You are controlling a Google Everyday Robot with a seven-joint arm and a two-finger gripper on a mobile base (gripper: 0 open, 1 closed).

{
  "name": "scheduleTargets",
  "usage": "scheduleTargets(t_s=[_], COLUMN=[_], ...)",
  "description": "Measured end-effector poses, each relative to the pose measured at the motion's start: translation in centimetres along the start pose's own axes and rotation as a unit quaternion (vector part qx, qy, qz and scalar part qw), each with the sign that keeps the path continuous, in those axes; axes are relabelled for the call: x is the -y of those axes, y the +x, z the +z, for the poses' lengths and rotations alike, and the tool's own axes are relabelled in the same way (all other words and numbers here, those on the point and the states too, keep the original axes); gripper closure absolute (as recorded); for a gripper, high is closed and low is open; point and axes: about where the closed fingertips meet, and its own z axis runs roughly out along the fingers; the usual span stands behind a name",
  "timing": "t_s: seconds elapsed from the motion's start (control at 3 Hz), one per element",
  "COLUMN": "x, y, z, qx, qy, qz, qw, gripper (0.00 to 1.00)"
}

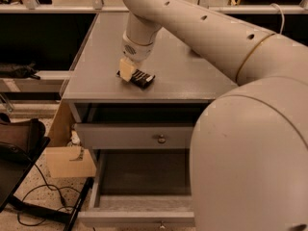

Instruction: Place rxbar chocolate into middle drawer

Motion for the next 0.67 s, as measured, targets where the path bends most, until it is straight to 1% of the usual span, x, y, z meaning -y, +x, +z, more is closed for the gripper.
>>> scheduleTargets(t_s=[0.33, 0.67], x=[0.0, -0.04], y=[-0.01, -0.31], z=[-0.03, -0.87], qx=[0.0, 0.0], qy=[0.0, 0.0], qz=[0.0, 0.0], qw=[1.0, 1.0], gripper=[0.96, 1.0])
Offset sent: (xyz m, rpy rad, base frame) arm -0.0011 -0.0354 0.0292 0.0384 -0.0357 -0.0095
